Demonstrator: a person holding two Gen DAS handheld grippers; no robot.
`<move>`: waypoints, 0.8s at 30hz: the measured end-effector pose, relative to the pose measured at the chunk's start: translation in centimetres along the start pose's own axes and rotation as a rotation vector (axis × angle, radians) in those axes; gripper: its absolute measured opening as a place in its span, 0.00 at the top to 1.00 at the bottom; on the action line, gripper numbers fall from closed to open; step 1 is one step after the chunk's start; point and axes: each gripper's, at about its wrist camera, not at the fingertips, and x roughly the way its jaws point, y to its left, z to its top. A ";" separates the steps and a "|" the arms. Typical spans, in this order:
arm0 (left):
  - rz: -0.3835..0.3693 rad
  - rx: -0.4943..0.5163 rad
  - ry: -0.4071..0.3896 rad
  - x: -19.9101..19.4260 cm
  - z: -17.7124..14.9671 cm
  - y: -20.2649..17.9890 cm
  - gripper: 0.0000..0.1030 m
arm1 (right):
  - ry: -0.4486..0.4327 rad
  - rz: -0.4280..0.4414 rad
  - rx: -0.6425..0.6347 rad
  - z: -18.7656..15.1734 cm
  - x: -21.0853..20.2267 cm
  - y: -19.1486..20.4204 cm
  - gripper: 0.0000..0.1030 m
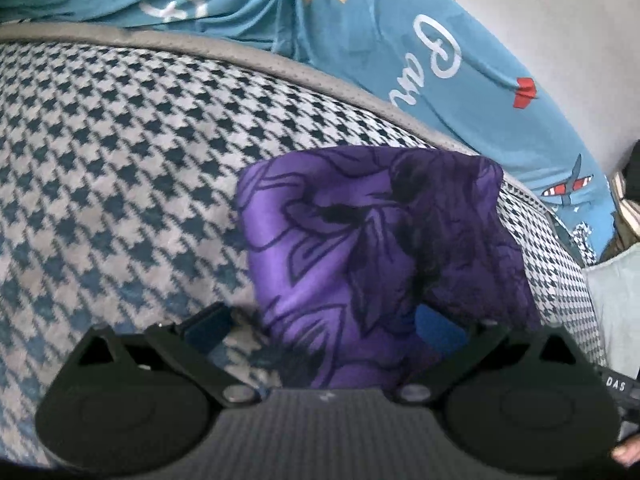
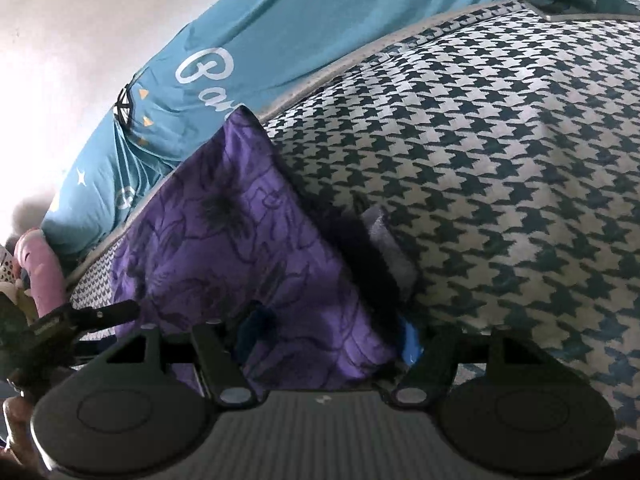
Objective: Fold clothes
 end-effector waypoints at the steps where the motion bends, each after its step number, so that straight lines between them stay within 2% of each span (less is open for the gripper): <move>1: -0.006 0.007 0.000 0.2 0.0 -0.3 0.00 | -0.003 -0.001 -0.002 0.0 0.1 0.1 0.33; 4: -0.020 0.031 0.002 0.8 0.0 -1.0 0.00 | -0.012 0.005 -0.010 0.2 0.5 0.5 0.37; 8: -0.013 0.062 -0.010 1.6 -0.1 -2.2 0.00 | -0.007 0.027 -0.036 0.1 1.1 1.5 0.56; 11: 0.000 0.083 -0.023 1.6 -0.4 -2.8 0.01 | -0.020 0.012 -0.085 0.0 1.4 2.4 0.61; 15: 0.013 0.117 -0.027 1.4 -0.6 -3.2 0.01 | -0.024 -0.012 -0.076 0.1 1.6 2.4 0.61; 24: 0.019 0.102 -0.021 1.5 -0.5 -2.8 0.00 | -0.020 -0.009 -0.058 0.3 1.5 2.1 0.57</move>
